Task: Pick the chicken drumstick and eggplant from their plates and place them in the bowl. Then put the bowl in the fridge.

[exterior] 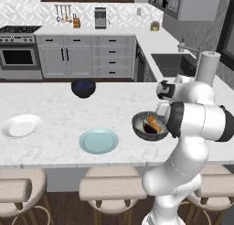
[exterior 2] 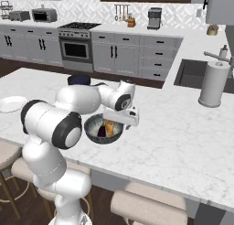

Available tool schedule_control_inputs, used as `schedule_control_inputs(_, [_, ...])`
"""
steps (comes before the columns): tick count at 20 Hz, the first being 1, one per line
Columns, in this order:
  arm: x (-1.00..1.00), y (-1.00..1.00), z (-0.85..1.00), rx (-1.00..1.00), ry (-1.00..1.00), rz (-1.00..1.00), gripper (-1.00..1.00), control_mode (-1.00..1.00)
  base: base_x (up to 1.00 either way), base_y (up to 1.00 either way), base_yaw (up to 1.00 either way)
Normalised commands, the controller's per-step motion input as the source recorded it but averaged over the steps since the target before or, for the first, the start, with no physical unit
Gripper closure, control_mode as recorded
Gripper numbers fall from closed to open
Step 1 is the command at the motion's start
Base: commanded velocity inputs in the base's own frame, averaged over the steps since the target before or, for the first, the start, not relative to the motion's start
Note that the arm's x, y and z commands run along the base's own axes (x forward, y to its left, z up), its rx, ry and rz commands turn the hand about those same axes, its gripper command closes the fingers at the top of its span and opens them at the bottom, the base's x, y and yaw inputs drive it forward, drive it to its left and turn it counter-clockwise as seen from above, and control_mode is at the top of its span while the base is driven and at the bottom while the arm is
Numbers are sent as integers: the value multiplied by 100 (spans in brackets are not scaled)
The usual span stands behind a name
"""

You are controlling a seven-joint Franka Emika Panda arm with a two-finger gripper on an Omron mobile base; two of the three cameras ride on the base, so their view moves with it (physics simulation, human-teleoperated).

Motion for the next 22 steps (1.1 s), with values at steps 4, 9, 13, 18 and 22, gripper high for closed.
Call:
schedule_control_inputs(4, [1,-16,-9,9,12,-5,-100,-100,0,0,0])
schedule_control_inputs(9, [8,-2,-27,6,4,0,-100,-100,0,0,0])
schedule_control_inputs(13, [0,5,-43,1,3,0,-100,-100,0,0,0])
schedule_control_inputs(18, [1,10,-48,0,3,0,100,-100,0,0,0])
schedule_control_inputs(22, [1,15,-25,0,1,0,100,-100,0,0,0])
